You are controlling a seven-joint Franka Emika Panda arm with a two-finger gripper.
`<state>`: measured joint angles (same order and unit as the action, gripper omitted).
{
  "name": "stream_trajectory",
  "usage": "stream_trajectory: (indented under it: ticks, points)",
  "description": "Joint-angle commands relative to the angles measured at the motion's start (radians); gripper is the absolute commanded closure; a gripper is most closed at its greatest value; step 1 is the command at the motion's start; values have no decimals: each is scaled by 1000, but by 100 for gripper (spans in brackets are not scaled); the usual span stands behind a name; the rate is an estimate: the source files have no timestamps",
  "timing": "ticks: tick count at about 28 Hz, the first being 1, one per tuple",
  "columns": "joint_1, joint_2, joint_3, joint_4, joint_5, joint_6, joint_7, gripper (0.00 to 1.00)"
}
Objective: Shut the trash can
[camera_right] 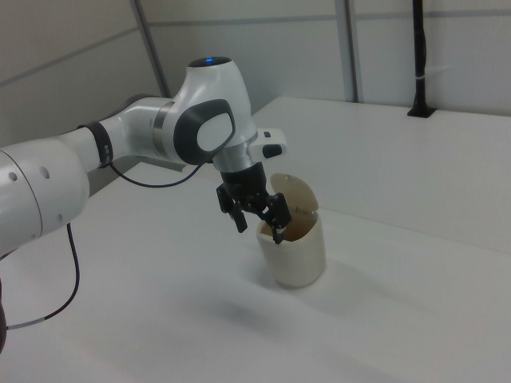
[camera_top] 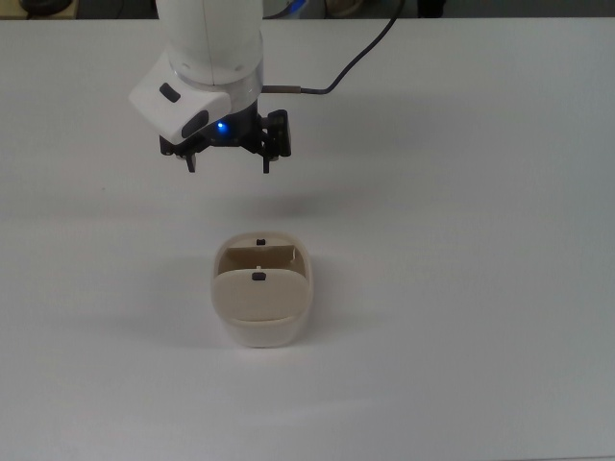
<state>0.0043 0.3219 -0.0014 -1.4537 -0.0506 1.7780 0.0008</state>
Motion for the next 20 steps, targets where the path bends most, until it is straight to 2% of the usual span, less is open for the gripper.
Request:
stream_trajectory:
  ticks: [1, 2, 13, 20]
  points:
    - [2, -7, -5, 3, -3, -14, 1, 84]
    - [0, -9, -5, 4, -2, -15, 1, 100]
    - [2, -17, -5, 7, 9, -17, 1, 100]
    - [-1, -14, -6, 55, 60, 33, 1, 100]
